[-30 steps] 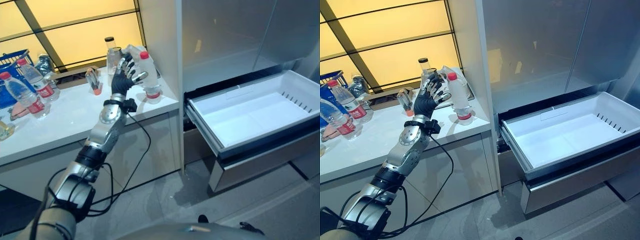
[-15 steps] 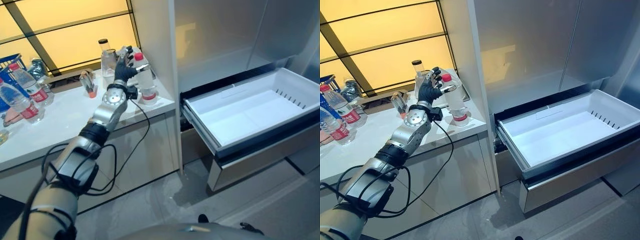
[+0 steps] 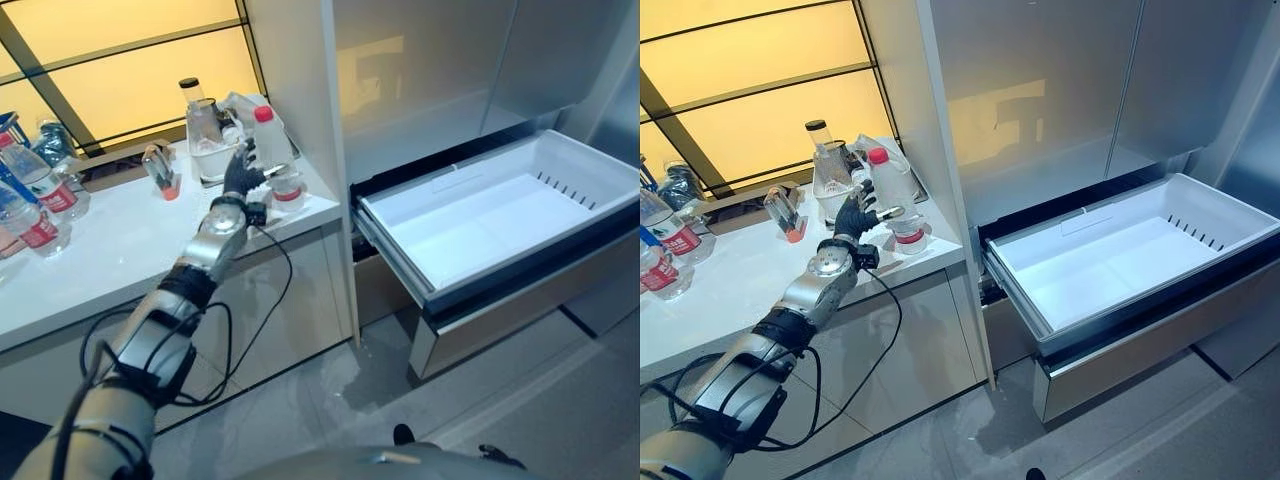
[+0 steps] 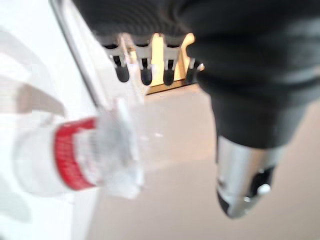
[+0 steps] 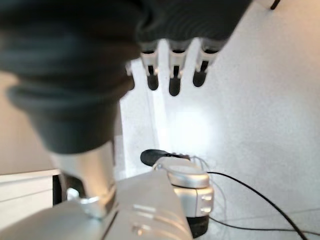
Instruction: Take the drinks into the refrigerator
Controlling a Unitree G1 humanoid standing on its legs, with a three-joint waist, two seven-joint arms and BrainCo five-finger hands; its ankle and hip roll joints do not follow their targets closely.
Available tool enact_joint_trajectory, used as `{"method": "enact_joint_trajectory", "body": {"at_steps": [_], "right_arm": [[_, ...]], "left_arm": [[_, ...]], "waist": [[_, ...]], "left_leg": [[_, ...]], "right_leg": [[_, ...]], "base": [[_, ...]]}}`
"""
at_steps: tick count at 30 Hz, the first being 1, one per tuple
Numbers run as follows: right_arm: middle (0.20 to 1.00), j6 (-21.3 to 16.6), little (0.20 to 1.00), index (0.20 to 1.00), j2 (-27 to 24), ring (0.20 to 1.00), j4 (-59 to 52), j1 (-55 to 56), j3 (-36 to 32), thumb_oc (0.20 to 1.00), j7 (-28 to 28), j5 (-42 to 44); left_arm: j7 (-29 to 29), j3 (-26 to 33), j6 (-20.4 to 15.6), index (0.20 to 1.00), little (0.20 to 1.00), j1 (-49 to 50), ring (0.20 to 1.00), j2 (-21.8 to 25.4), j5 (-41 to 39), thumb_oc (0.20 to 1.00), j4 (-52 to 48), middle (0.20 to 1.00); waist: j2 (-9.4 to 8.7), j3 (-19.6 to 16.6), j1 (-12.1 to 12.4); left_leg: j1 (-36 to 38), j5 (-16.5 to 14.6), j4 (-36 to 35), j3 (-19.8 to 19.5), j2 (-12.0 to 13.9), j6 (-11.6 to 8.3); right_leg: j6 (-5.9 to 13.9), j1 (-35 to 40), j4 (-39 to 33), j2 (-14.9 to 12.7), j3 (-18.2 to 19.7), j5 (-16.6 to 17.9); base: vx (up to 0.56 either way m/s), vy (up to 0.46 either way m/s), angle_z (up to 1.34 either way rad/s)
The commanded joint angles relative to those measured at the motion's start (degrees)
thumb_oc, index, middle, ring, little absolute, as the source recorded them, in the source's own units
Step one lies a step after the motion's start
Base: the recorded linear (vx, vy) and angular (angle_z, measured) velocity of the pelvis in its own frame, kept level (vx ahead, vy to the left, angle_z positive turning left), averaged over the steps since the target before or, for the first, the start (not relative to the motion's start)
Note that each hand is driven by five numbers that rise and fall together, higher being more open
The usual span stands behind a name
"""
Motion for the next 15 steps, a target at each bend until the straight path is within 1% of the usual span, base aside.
{"method": "enact_joint_trajectory", "body": {"at_steps": [1,8,15], "right_arm": [[1.0,-0.3,1.0,1.0,0.7,1.0,2.9,-2.6,2.0,1.0,0.4,0.8],[1.0,-0.6,1.0,1.0,0.8,1.0,2.5,-2.5,2.0,1.0,0.3,1.2],[1.0,-1.4,1.0,1.0,-0.1,1.0,0.6,-0.7,1.4,1.0,0.3,2.6]], "left_arm": [[-1.0,3.1,-1.5,1.0,1.0,-7.2,1.0,1.1,4.1,1.0,5.4,1.0],[-1.0,2.5,-1.0,1.0,1.0,-8.1,1.0,-0.7,6.4,1.0,8.4,1.0],[-1.1,1.5,-0.9,1.0,1.0,-10.8,1.0,-2.9,6.6,1.0,11.1,1.0]], "waist": [[-0.16,2.1,-1.2],[-0.45,2.1,-1.7],[-0.19,3.1,-3.5]], "left_leg": [[-0.2,-1.8,0.4,-2.6,-0.5,0.3],[-0.4,-1.8,0.4,-2.2,-0.4,0.23],[-1.1,-1.5,0.4,-1.0,-0.2,0.04]], "right_leg": [[4.14,10.3,0.6,-0.7,1.9,-11.7],[4.07,9.8,0.6,-0.4,2.2,-11.5],[4.16,8.3,0.6,-0.1,3.4,-10.9]], "base": [[0.0,0.0,0.0],[0.0,0.0,0.0],[-0.01,-0.003,-0.04]]}}
